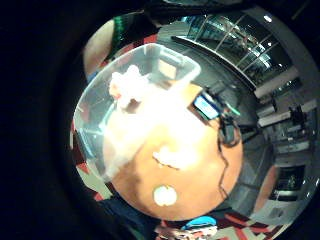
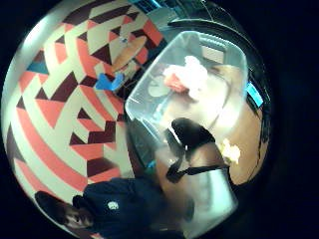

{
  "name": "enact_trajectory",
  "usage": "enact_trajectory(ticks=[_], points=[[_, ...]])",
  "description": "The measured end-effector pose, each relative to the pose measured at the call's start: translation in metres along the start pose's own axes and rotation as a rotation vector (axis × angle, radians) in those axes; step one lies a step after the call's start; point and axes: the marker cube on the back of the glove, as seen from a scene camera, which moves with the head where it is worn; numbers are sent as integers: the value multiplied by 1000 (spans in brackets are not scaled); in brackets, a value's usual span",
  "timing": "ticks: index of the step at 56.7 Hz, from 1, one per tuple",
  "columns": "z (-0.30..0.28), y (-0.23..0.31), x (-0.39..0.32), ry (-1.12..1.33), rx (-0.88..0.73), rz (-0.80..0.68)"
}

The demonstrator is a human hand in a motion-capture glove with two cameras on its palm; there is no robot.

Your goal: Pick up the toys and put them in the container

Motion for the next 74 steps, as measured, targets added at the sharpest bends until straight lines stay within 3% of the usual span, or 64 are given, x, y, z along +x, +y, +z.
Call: enact_trajectory(ticks=[11,23,37,48,57,65,74], points=[[4,57,82,94,-155,121],[79,72,143,51,-347,291],[195,80,136,124,-571,167],[217,71,131,92,-438,122],[201,68,130,15,-356,109],[139,54,124,-49,-207,147],[45,33,84,-53,5,92]])
